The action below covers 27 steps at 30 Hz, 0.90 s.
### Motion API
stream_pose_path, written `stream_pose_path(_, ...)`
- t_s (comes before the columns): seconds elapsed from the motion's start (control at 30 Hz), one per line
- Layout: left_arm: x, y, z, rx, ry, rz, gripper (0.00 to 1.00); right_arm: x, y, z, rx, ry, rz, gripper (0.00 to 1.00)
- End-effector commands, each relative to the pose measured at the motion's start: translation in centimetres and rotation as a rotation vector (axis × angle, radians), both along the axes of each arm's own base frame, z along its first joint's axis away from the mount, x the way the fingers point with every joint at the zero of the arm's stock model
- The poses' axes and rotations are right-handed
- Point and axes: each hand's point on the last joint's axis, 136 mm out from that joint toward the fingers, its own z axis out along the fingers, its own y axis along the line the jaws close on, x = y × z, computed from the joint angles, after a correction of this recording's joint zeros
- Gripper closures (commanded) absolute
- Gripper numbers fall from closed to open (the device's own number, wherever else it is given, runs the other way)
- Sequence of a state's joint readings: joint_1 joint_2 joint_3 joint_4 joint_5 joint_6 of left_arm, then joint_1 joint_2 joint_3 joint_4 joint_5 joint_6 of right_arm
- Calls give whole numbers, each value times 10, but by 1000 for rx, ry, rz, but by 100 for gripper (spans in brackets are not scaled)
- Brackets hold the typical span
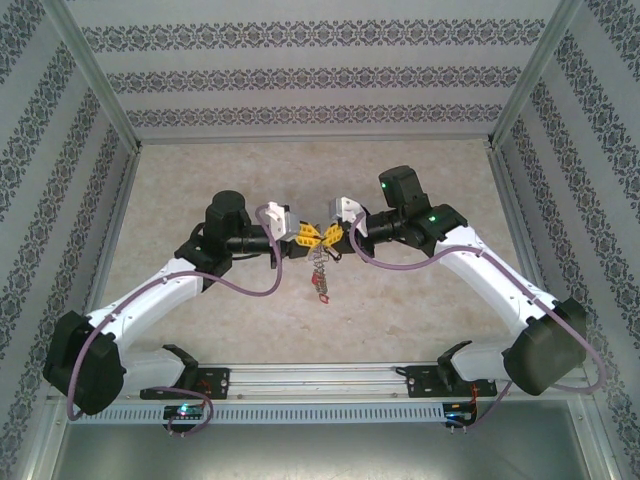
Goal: Put the keys on the keyring
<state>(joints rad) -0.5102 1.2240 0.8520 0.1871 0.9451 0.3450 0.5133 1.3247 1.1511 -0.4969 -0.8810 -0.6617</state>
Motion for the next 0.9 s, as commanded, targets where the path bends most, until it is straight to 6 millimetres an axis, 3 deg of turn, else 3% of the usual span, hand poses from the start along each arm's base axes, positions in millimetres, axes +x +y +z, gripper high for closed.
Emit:
stream_pose_path(0.0, -6, 3, 1, 91, -4, -12, 73, -2, -2, 10, -23, -67, -10, 100)
stream_pose_path(0.5, -4, -7, -10, 142, 66, -33, 73, -3, -1, 14, -63, -128, -24, 100)
stream_pose_path(0.73, -3, -9, -12, 156, 67, -29, 78, -7, 4, 16, -57, -129, -8, 100)
stream_pose_path(0.87, -1, -13, -11, 156, 90, -38, 90, -9, 7, 12, -69, -130, 2, 100)
